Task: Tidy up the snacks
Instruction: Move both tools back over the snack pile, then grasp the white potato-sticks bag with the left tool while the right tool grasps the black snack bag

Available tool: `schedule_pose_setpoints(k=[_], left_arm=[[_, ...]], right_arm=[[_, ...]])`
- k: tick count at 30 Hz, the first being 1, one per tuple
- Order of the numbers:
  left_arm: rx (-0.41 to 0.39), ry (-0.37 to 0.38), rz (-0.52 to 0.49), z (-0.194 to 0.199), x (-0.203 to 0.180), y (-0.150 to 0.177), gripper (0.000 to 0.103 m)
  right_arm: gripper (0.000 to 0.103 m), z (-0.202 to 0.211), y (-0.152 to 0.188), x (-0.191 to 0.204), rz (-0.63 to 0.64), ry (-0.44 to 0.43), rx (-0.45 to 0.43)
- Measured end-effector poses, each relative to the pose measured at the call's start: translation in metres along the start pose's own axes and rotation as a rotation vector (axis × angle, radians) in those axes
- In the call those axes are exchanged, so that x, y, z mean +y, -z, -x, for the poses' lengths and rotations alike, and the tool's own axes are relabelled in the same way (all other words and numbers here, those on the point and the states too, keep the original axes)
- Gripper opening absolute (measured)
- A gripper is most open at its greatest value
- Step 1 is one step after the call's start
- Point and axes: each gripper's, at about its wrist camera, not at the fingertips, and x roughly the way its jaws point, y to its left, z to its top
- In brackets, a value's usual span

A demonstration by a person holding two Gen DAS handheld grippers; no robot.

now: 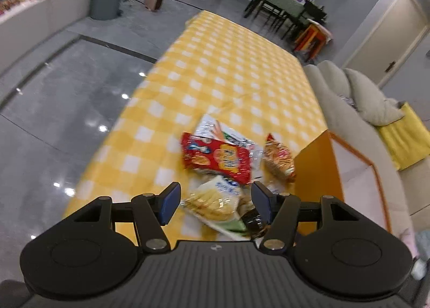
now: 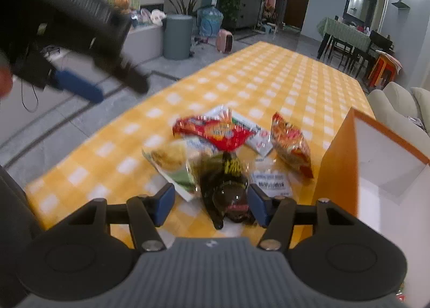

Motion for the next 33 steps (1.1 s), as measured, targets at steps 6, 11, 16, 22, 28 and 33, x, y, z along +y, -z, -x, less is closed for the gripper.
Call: schedule_pose_setpoints(k=[6,11,16,22,28,33], left_arm=[[0.075,0.019,-0.017,-0.037,-0.006,-0.007,0.070],[0.121,-0.050,-0.162,-0.067,-0.029,-0.018,0.070],[0.204,-0.097,-0.291,-0.103,-0.033,-0.020,0.070],[0.255,-0.088,-0.273,-0.118,-0.030,-0.011,0.073],[0.274,-0.105,-0.249,-0.136,-0.032,-0.008,0.077],[0.315,-0.095,-0.133,-0.148,-0.018,-0.009,0.082]], right_arm=[[0.057,-0.012,0.011,0.010,0.066,0.016,0.016],[0.057,-0.017,0.012,0.012,0.094,0.023,0.016],[0.057,-0.018,0.015,0.004,0.053,0.019,0.019],[0.057,-0.028,0.019,0.005,0.016,0.053,0.030],[0.057,-0.050,0.029,0.001,-0.016,0.079,0.099],[0.057,-0.052,0.032,-0.002,-0.022,0.081,0.101]])
